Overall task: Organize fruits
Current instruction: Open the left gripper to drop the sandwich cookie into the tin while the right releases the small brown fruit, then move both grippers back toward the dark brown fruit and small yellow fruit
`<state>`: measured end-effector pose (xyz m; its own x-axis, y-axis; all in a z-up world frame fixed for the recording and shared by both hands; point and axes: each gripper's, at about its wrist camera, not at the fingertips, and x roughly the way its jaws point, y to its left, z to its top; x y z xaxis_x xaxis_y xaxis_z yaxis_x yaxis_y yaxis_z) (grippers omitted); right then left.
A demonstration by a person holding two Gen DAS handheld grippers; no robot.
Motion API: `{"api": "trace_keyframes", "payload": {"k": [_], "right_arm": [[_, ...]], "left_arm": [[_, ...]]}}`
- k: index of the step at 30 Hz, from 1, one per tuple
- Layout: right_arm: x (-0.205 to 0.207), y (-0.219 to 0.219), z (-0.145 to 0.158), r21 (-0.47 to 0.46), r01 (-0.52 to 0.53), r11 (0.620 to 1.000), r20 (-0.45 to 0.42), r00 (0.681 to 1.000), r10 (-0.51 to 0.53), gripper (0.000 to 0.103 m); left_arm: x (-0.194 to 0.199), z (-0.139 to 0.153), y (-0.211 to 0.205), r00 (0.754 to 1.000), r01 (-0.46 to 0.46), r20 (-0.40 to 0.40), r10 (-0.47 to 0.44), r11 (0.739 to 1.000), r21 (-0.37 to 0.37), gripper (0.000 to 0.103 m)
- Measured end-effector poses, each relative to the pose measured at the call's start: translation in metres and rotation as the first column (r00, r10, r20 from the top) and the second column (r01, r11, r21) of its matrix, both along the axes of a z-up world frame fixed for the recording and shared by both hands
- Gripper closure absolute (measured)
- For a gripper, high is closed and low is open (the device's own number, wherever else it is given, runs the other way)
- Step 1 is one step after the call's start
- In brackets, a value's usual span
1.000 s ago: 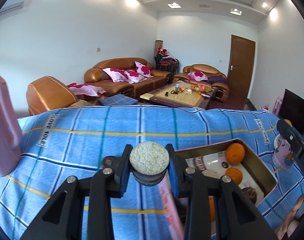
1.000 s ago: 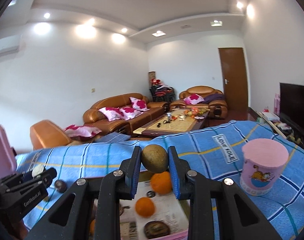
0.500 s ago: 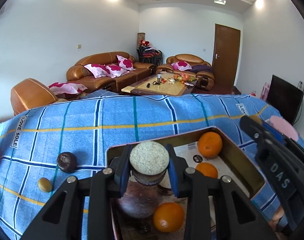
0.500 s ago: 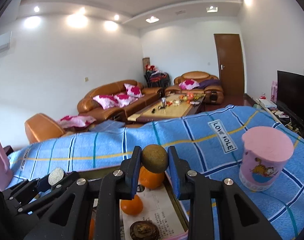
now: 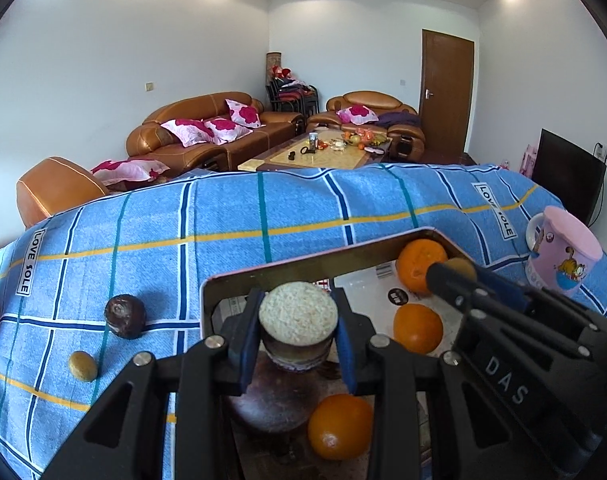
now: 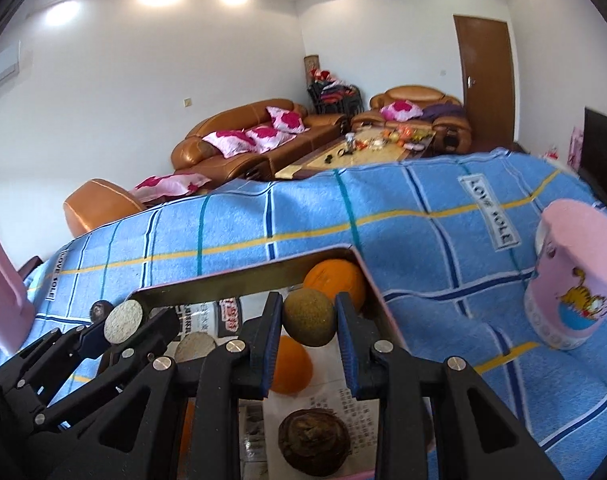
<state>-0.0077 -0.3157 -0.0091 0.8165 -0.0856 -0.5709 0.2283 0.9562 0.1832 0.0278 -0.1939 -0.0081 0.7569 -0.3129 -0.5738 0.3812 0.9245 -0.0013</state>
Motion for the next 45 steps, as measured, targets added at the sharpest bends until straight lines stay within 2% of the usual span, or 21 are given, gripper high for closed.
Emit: {"api": "trace_keyframes", "payload": {"k": [11, 15, 16, 18, 20, 21, 22, 25, 28, 32, 41, 45], "right_arm": [[0.006, -0.005, -0.01, 0.125, -0.038, 0.991, -0.025, 0.999, 0.041, 0.074], [0.001, -0.006, -0.005, 0.153, -0.05, 0.987, 0.015, 0.999, 0.048, 0.074], [-0.001, -0.006, -0.003, 0.157, -0.05, 0.986, 0.028, 0.999, 0.047, 0.074], [-0.005, -0.007, 0.001, 0.172, -0.056, 0.983, 0.066, 0.997, 0.045, 0.07], [-0.011, -0.007, 0.007, 0.171, -0.05, 0.984, 0.115, 0.993, 0.03, 0.053], [-0.014, -0.007, 0.01, 0.16, -0.04, 0.986, 0.14, 0.99, 0.017, 0.041], [-0.019, -0.006, 0.014, 0.139, -0.025, 0.99, 0.173, 0.985, 0.001, 0.035], [-0.033, -0.003, 0.026, 0.065, 0.026, 0.998, 0.262, 0.964, -0.042, 0.031], [-0.043, -0.003, 0.033, 0.004, 0.103, 0.995, 0.328, 0.94, -0.098, 0.03], [-0.053, -0.002, 0.037, -0.034, 0.16, 0.986, 0.411, 0.902, -0.132, 0.029], [-0.052, 0.014, 0.038, -0.129, 0.13, 0.983, 0.414, 0.908, -0.066, 0.029], [-0.057, 0.017, 0.038, -0.125, 0.116, 0.985, 0.416, 0.908, -0.054, 0.029]], "left_arm": [[0.004, -0.001, 0.003, 1.0, -0.018, -0.008, 0.017, 1.0, -0.01, 0.068], [0.0, 0.001, 0.005, 1.0, -0.028, 0.006, 0.028, 1.0, -0.013, 0.064], [-0.001, 0.001, 0.005, 1.0, -0.028, 0.009, 0.028, 1.0, -0.012, 0.059], [-0.006, 0.003, 0.004, 0.999, -0.033, 0.024, 0.033, 0.999, -0.007, 0.021], [-0.015, 0.009, 0.004, 0.997, -0.029, 0.075, 0.03, 0.999, -0.013, 0.007], [-0.02, 0.013, 0.003, 0.994, -0.021, 0.105, 0.022, 1.0, -0.013, 0.002], [-0.025, 0.016, 0.002, 0.99, -0.013, 0.138, 0.014, 1.0, -0.007, 0.0], [-0.034, 0.02, -0.003, 0.979, -0.019, 0.205, 0.013, 0.999, 0.026, 0.0], [-0.034, 0.019, -0.002, 0.977, -0.039, 0.21, 0.028, 0.998, 0.047, 0.0], [-0.034, 0.022, 0.009, 0.974, -0.081, 0.215, 0.072, 0.996, 0.033, 0.0], [-0.038, 0.023, 0.042, 0.964, -0.146, 0.229, 0.137, 0.989, 0.025, 0.0], [-0.04, 0.023, 0.063, 0.958, -0.177, 0.234, 0.168, 0.984, 0.019, 0.0]]}}
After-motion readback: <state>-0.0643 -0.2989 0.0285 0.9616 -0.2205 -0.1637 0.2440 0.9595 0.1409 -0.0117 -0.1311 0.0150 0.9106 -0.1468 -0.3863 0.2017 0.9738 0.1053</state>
